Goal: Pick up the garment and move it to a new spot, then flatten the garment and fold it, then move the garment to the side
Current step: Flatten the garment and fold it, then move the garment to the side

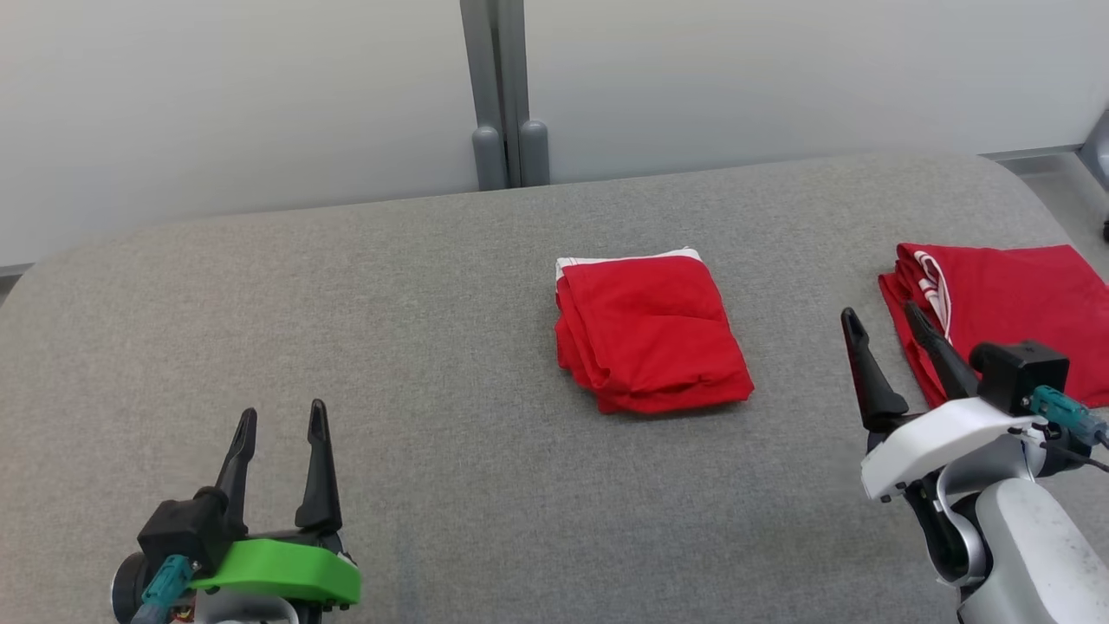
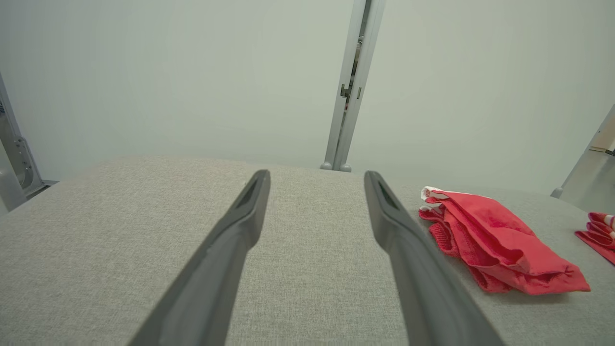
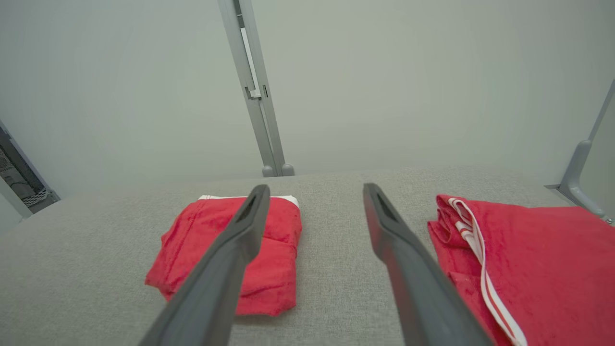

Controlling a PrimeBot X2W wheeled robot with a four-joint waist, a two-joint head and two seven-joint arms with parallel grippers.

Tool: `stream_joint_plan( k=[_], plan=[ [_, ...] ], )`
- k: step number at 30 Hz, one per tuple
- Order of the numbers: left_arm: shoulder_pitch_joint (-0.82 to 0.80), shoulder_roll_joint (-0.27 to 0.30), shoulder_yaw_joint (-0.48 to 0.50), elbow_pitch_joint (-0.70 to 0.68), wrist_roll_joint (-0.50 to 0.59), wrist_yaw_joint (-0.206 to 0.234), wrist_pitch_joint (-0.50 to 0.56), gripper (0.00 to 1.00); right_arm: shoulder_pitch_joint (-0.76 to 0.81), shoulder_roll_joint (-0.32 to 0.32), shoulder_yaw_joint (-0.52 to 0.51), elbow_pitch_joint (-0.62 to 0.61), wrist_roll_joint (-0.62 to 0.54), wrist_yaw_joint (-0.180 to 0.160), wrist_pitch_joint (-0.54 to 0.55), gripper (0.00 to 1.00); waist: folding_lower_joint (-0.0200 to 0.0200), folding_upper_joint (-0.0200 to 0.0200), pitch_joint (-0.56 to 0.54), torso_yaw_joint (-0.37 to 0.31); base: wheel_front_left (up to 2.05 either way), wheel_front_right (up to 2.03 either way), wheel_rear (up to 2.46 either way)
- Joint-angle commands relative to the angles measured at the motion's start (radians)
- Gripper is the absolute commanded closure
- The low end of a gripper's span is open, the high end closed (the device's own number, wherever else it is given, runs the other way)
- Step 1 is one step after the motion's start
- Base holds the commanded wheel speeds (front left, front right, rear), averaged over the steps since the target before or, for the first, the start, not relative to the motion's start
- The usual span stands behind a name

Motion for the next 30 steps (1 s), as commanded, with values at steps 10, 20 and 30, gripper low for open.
stream_joint_plan(
  k=[10,20,30],
  plan=[
    [0.035,0.002,0.021,0.051,-0.001,-0.009,0.000,0.00,0.026,0.000,0.003,0.084,0.015,0.000,-0.053,0.00,0.0000,0.0000,-0.030,-0.033,0.00,0.00,0.00],
    [0.033,0.002,0.029,0.057,-0.003,-0.010,0.000,0.00,0.026,0.004,0.014,0.095,0.024,0.000,-0.046,0.00,0.0000,0.0000,-0.027,-0.035,0.00,0.00,0.00],
    [0.038,0.002,0.033,0.049,-0.007,-0.007,0.000,0.00,0.022,0.013,0.013,0.099,0.031,0.000,-0.029,0.00,0.0000,0.0000,-0.022,-0.033,0.00,0.00,0.00]
  ],
)
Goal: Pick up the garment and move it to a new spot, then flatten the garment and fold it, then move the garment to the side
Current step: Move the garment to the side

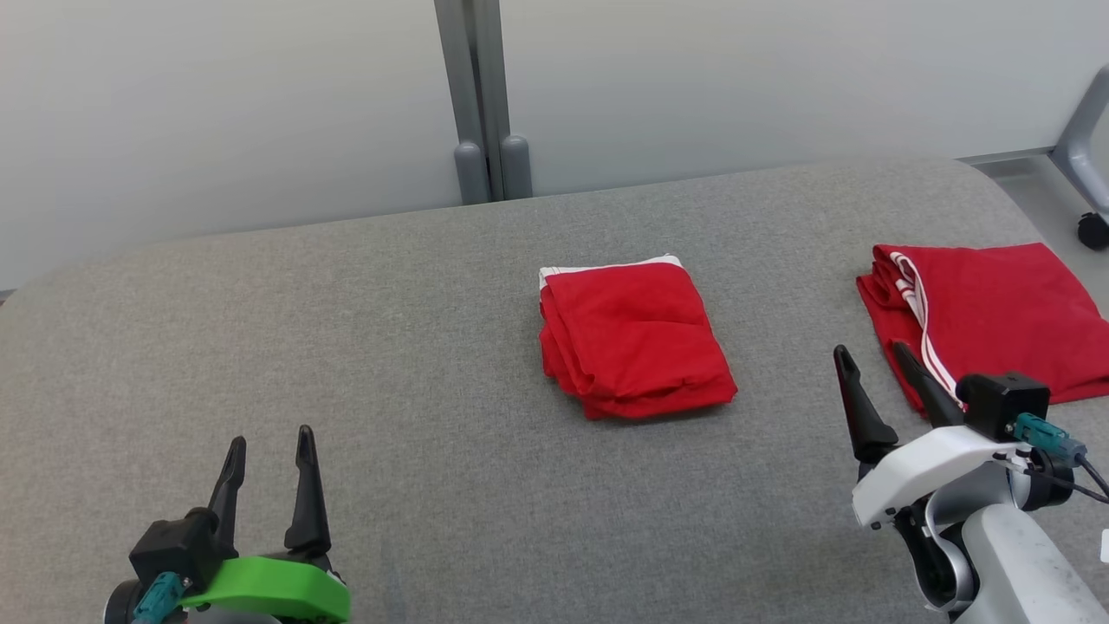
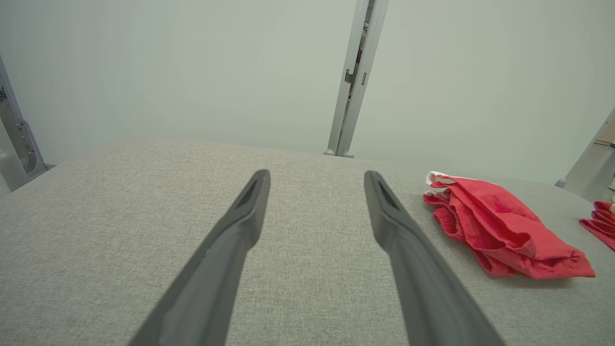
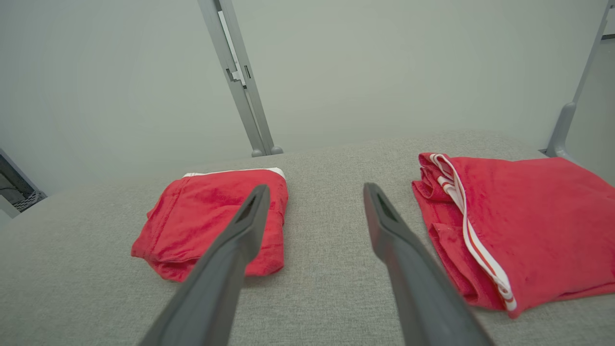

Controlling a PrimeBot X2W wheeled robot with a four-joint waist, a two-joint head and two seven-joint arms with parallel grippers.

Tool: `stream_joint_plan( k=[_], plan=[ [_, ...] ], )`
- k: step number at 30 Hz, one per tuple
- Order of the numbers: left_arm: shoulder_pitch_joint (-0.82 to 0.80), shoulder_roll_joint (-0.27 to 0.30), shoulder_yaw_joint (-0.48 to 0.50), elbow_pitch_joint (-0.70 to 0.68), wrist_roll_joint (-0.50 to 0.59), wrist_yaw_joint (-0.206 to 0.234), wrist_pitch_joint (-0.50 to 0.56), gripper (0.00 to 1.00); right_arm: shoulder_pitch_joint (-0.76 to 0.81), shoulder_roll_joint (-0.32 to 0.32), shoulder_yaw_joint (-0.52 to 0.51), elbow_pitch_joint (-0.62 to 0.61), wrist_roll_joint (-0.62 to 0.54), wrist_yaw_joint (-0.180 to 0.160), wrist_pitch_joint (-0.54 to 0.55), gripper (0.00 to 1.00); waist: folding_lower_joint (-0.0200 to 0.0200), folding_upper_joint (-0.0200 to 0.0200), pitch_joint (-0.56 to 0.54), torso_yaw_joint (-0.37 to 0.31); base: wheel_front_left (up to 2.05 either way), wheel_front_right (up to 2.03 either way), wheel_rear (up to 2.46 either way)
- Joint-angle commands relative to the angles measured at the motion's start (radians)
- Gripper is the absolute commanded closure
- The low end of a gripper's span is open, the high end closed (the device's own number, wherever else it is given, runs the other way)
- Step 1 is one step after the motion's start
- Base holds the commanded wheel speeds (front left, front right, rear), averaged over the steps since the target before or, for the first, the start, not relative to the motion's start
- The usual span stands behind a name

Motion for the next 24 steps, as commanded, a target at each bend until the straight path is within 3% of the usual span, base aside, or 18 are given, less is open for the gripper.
stream_joint_plan(
  k=[1,13,24],
  plan=[
    [0.016,0.002,0.002,-0.002,0.002,-0.002,0.000,0.00,0.001,0.000,-0.002,0.001,0.003,0.000,0.004,0.00,0.0000,-0.0001,0.000,-0.001,0.00,0.00,0.00],
    [-0.002,0.002,-0.008,-0.008,0.006,-0.006,0.000,0.00,-0.040,-0.006,0.005,0.003,-0.004,0.000,0.039,0.00,0.0000,-0.0001,0.018,0.010,0.00,0.00,0.00],
    [-0.047,0.002,-0.045,-0.044,-0.008,-0.004,0.000,0.00,-0.289,-0.019,0.061,0.163,0.086,0.000,0.381,0.00,0.0000,-0.0001,0.131,0.097,0.00,0.00,0.00]
  ],
)
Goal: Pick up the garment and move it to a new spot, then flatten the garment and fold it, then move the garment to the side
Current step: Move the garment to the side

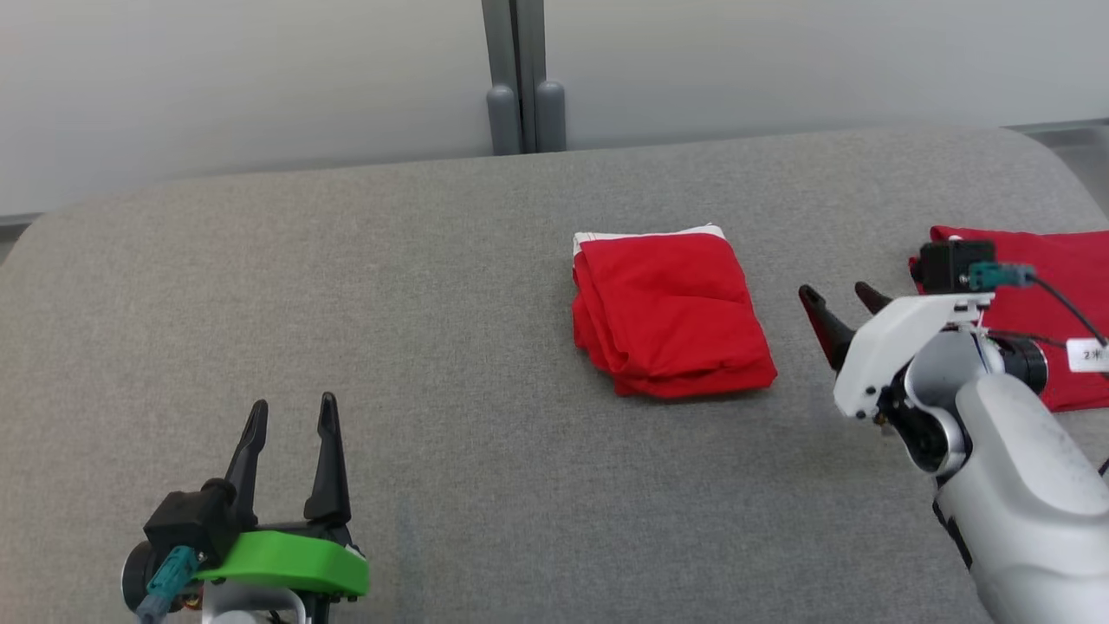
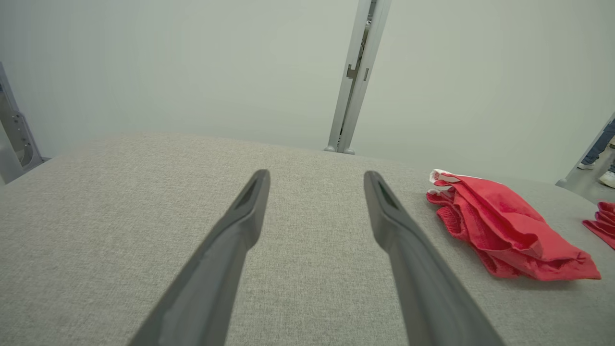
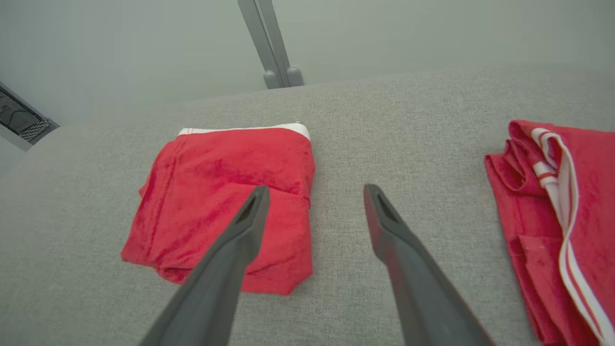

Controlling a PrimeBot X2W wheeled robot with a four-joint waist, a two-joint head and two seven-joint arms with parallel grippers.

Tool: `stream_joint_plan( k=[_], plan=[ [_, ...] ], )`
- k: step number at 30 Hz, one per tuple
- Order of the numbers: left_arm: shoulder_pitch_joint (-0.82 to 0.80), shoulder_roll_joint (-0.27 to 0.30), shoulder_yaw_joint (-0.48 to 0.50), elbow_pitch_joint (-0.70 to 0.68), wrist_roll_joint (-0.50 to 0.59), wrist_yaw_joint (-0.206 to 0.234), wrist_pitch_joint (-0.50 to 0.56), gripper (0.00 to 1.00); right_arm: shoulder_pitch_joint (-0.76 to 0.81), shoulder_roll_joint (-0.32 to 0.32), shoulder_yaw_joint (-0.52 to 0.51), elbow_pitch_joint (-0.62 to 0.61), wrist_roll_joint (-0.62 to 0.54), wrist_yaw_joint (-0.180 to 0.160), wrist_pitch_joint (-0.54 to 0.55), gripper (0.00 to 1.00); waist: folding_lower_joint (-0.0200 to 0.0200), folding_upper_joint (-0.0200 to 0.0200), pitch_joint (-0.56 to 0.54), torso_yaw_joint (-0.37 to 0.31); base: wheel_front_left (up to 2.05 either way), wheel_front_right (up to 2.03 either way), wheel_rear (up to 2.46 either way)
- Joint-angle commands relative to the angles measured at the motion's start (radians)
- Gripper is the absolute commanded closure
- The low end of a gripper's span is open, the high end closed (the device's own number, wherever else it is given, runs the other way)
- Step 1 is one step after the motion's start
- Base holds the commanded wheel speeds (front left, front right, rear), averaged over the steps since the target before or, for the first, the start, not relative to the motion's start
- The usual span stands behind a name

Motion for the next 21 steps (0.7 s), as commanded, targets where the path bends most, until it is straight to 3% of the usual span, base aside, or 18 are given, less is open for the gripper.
stream_joint_plan(
  k=[1,8,19,20,21],
  plan=[
    [-0.026,0.003,-0.002,-0.007,0.001,0.000,0.000,0.00,-0.044,0.002,0.003,0.033,-0.011,0.000,0.023,0.00,0.0000,0.0000,0.066,0.047,0.00,0.00,0.00],
    [-0.076,0.003,-0.039,-0.029,-0.006,-0.008,0.000,0.00,-0.211,0.012,-0.002,0.228,-0.051,0.000,0.114,0.00,0.0000,0.0000,0.161,0.124,0.00,0.00,0.00],
    [-0.114,0.002,-0.076,-0.066,-0.023,0.002,0.000,0.00,-0.292,0.049,-0.018,0.461,-0.117,0.000,0.104,0.00,0.0000,0.0000,0.220,0.171,0.00,0.00,0.00],
    [-0.114,0.002,-0.078,-0.069,-0.023,0.004,0.000,0.00,-0.290,0.056,-0.009,0.476,-0.124,0.000,0.111,0.32,0.0000,0.0000,0.220,0.170,0.00,0.00,0.00],
    [-0.114,0.002,-0.078,-0.071,-0.024,0.005,0.000,0.00,-0.288,0.061,0.004,0.482,-0.130,0.000,0.112,0.73,0.0000,0.0000,0.218,0.168,0.00,0.00,0.00]
  ],
)
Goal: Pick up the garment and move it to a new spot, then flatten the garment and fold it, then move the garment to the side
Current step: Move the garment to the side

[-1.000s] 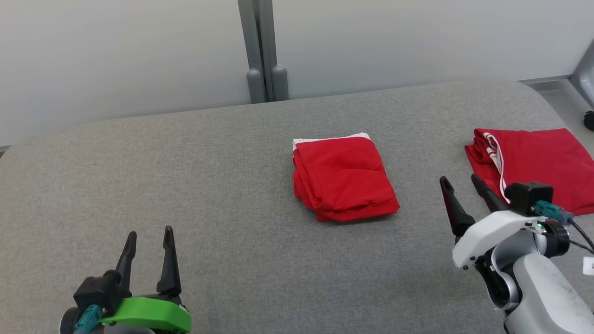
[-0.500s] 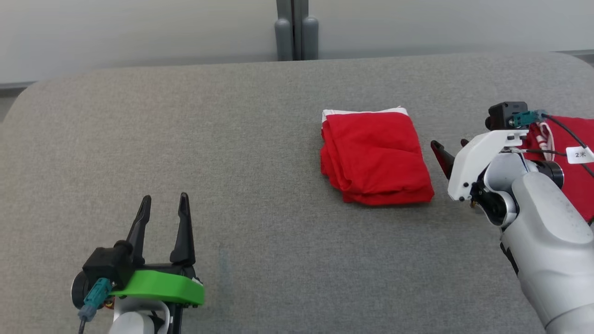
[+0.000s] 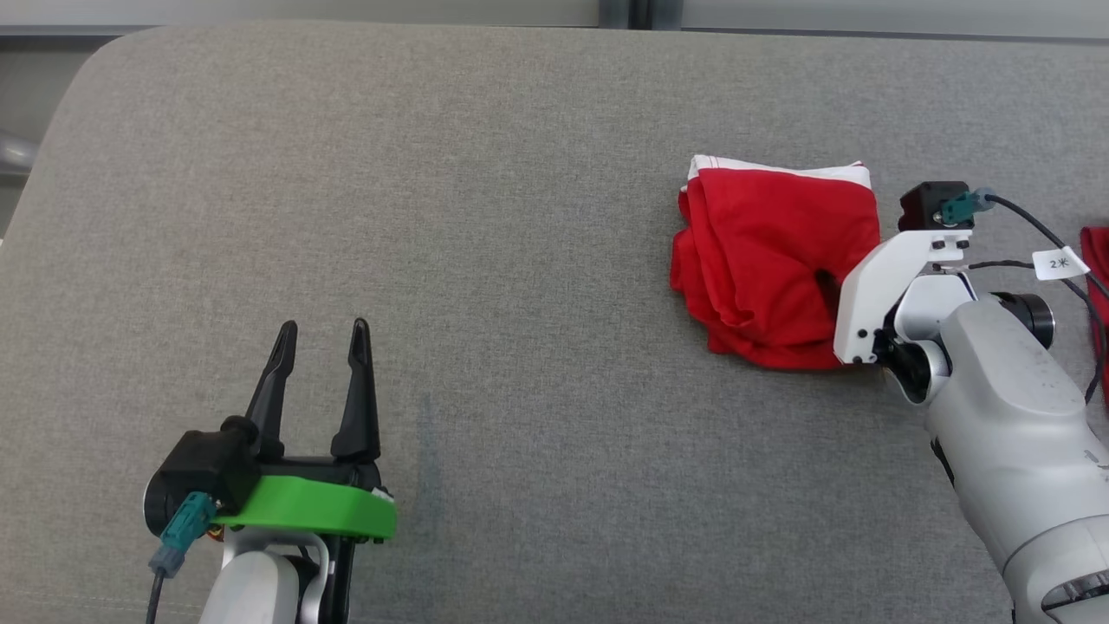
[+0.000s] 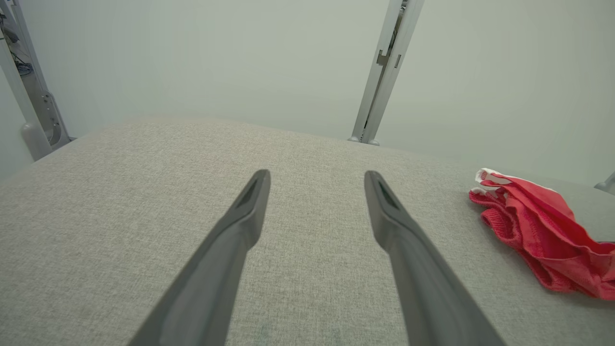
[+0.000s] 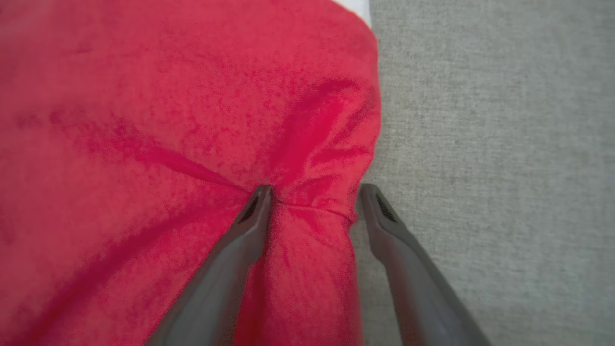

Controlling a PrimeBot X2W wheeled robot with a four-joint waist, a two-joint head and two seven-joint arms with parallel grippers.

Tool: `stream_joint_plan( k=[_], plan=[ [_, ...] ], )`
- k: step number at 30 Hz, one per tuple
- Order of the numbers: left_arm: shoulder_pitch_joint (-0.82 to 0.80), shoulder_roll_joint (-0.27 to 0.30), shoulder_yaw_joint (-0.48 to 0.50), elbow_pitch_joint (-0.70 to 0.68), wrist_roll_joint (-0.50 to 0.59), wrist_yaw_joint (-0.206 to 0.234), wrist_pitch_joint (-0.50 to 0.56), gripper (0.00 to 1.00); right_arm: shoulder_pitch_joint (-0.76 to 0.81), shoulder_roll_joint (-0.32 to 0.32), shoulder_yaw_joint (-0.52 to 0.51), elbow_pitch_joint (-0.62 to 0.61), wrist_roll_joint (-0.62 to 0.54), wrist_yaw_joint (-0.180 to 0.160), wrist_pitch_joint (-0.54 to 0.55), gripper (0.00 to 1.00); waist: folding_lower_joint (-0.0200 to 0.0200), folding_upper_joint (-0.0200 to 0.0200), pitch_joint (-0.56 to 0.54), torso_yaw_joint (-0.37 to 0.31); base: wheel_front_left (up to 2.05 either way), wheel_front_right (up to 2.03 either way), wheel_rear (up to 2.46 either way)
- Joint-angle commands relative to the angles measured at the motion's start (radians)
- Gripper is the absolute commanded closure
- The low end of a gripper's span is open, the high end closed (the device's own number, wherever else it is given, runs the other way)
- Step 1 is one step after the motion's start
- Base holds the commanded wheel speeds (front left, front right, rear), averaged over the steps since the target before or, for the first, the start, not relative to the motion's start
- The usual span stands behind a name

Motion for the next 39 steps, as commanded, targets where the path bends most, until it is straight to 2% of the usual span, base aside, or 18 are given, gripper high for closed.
stream_joint_plan(
  k=[1,8,12,16,20,24,29,33,39],
  plan=[
    [-0.012,0.002,0.002,-0.006,-0.007,0.005,0.000,0.00,0.018,0.014,0.032,0.023,-0.013,0.001,0.015,1.00,-0.0001,-0.0001,0.004,0.004,0.00,0.00,0.00],
    [0.025,0.002,0.017,-0.026,-0.004,0.016,0.000,0.00,-0.027,-0.064,0.230,-0.062,-0.026,0.000,0.063,1.00,-0.0001,-0.0001,-0.036,-0.056,0.00,0.00,0.00],
    [0.046,0.002,0.040,-0.042,0.011,0.018,0.000,0.00,-0.074,-0.129,0.402,-0.188,0.021,0.000,0.129,1.00,-0.0001,-0.0001,-0.050,-0.134,0.00,0.00,0.00],
    [0.056,0.002,0.065,-0.054,0.034,0.007,0.000,0.00,-0.140,-0.233,0.569,-0.349,0.113,-0.001,0.219,1.00,-0.0001,-0.0001,-0.049,-0.230,0.00,0.00,0.00],
    [0.053,0.003,0.079,-0.067,0.056,0.000,0.000,0.00,-0.199,-0.318,0.647,-0.462,0.188,-0.001,0.271,1.00,-0.0001,-0.0001,-0.030,-0.318,0.00,0.00,0.00],
    [0.024,0.003,0.084,-0.074,0.072,-0.010,0.000,0.00,-0.235,-0.382,0.655,-0.497,0.220,-0.001,0.255,1.00,-0.0001,-0.0001,0.007,-0.388,0.00,0.00,0.00],
    [-0.014,0.003,0.078,-0.068,0.103,-0.022,0.000,0.00,-0.230,-0.418,0.608,-0.451,0.205,-0.001,0.183,1.00,-0.0001,-0.0001,0.063,-0.427,0.00,0.00,0.00],
    [-0.048,0.004,0.071,-0.062,0.121,-0.030,0.000,0.00,-0.231,-0.435,0.550,-0.374,0.167,-0.001,0.105,1.00,-0.0001,-0.0001,0.109,-0.429,0.00,0.00,0.00],
    [-0.086,0.017,0.050,-0.051,0.134,-0.037,0.000,0.00,-0.228,-0.438,0.418,-0.202,0.114,-0.001,0.013,1.00,-0.0001,-0.0001,0.164,-0.390,0.00,0.00,0.00]
  ],
)
